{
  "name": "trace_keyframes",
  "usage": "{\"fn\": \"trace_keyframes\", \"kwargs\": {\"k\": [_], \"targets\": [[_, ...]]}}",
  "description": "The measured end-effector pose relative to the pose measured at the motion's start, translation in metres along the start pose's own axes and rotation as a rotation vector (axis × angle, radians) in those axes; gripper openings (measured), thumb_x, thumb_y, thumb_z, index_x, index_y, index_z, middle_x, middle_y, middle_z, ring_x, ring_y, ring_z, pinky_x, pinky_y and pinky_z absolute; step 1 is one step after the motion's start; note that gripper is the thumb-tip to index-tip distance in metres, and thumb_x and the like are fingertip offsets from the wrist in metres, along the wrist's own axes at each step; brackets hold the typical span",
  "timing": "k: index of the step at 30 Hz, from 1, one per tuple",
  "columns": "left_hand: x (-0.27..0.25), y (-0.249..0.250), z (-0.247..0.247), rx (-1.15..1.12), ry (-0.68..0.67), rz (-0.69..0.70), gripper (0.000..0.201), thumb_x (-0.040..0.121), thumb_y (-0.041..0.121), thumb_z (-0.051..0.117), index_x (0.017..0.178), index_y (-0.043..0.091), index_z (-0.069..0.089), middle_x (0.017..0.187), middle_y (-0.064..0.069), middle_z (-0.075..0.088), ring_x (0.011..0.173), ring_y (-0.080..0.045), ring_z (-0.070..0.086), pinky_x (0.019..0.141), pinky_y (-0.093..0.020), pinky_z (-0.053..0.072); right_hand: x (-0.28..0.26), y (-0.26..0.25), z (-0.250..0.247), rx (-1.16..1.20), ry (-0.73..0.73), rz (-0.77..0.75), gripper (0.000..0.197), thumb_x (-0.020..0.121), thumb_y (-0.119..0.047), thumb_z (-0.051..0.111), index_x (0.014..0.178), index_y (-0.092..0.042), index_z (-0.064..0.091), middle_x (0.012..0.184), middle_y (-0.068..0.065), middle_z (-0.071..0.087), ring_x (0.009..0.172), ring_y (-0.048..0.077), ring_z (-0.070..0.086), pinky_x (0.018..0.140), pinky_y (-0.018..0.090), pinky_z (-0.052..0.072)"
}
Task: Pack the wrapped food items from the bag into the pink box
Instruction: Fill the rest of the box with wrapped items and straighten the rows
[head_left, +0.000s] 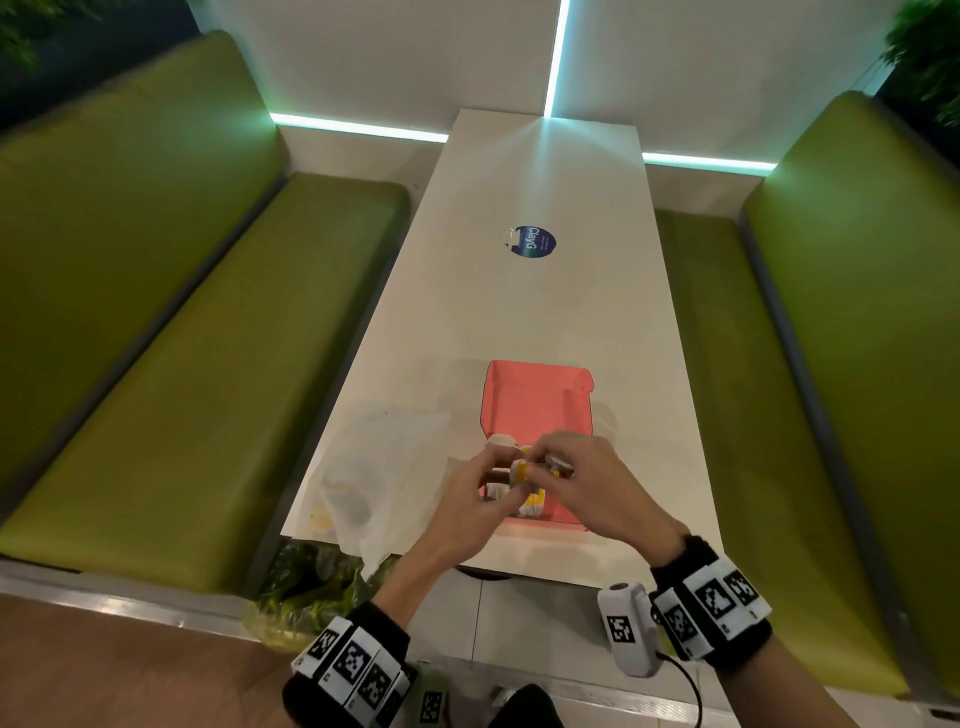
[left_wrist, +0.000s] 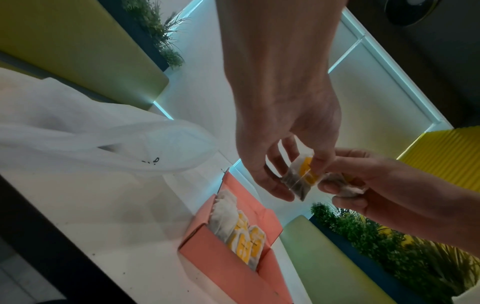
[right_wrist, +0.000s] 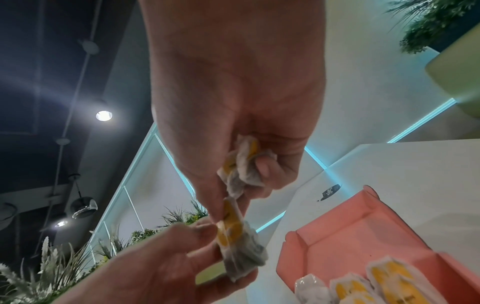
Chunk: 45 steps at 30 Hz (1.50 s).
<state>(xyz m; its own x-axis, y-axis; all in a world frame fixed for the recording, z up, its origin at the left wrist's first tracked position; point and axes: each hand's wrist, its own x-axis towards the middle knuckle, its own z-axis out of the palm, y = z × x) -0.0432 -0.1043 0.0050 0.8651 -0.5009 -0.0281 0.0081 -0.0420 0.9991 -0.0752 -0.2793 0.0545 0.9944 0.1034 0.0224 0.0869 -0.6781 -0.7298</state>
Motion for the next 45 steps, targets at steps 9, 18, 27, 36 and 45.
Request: {"fn": "trace_keyframes", "kwargs": {"k": [9,18,27,36,45], "targets": [[0.011,-0.005,0.007,0.004,0.001,-0.004,0.011,0.098,0.019,0.061,0.093,0.010,0.065,0.083,-0.001,0.070,0.080,-0.013,0.066,0.060,-0.029,0.055,-0.004,-0.002,-0.019,-0.114,-0.002,-0.015,0.016,0.095,-0.033,0.058,0.106,-0.036,0.047,0.102,-0.018,0.055,0.090,0.010,0.056,0.076,0.035,0.051],[0.015,-0.015,0.011,0.182,-0.098,-0.029,0.014,0.095,0.027,0.066,0.103,0.017,0.059,0.098,0.004,0.067,0.088,-0.010,0.065,0.072,-0.023,0.053,-0.009,0.016,-0.015,-0.364,-0.212,-0.029,0.012,0.100,-0.027,0.049,0.101,-0.032,0.060,0.101,-0.015,0.052,0.089,0.007,0.050,0.070,0.029,0.046],[0.018,-0.046,0.036,1.047,-0.284,0.245,0.030,0.095,0.030,0.057,0.119,0.014,0.063,0.131,-0.001,0.058,0.120,-0.027,0.048,0.099,-0.043,0.044,-0.023,0.067,-0.014,-0.463,-0.141,0.286,0.012,0.098,-0.039,0.054,0.099,-0.031,0.062,0.100,-0.014,0.058,0.093,0.013,0.058,0.077,0.035,0.052],[0.024,-0.058,0.054,1.128,-0.375,0.155,0.027,0.097,0.015,0.051,0.121,0.010,0.063,0.123,-0.006,0.062,0.114,-0.029,0.056,0.081,-0.044,0.052,0.006,0.096,0.011,-0.307,0.006,0.458,0.020,0.092,-0.028,0.058,0.110,-0.029,0.066,0.110,-0.005,0.068,0.097,0.021,0.064,0.080,0.039,0.054],[0.027,-0.068,0.045,0.841,-0.134,0.051,0.007,0.094,0.016,0.060,0.096,0.014,0.066,0.102,-0.002,0.067,0.089,-0.022,0.062,0.064,-0.027,0.042,0.008,0.102,0.031,-0.448,0.127,0.433,0.018,0.099,-0.032,0.050,0.108,-0.019,0.059,0.102,0.000,0.054,0.093,0.021,0.057,0.066,0.036,0.051]]}}
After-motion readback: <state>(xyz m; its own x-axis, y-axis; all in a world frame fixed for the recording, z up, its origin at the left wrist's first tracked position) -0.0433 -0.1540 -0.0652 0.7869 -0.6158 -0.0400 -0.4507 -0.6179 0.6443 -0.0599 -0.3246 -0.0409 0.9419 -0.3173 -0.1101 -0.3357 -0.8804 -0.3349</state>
